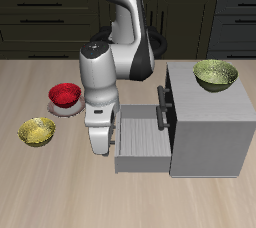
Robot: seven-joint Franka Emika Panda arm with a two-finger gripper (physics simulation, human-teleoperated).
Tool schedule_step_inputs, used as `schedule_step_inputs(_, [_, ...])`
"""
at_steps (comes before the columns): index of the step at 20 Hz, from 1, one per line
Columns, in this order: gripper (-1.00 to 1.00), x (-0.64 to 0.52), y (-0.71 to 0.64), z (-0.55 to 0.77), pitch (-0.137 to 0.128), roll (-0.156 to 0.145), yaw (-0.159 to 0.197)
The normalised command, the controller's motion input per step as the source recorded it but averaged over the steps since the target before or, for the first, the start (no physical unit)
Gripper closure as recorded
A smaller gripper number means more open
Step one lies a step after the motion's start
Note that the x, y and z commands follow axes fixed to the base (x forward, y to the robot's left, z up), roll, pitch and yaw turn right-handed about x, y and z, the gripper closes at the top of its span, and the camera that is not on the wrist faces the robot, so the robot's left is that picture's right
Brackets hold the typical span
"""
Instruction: Place the red bowl on the plate and close the bottom drawer of the white cabinet
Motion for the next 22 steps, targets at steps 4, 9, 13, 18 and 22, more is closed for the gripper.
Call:
schedule_step_inputs(4, [-1.0,0.15,0.11,-0.06,-0.059,0.015,-0.033])
schedule_step_inputs(9, [-1.0,0.11,0.21,-0.02,-0.046,0.046,0.015])
schedule_step_inputs(13, [-1.0,0.06,0.29,-0.06,-0.014,0.05,0.0])
schedule_step_inputs(18, [-1.0,0.1,0.44,-0.09,-0.009,0.071,0.013])
schedule_step_inputs(22, [-1.0,0.06,0.44,0.01,-0.001,0.091,-0.001])
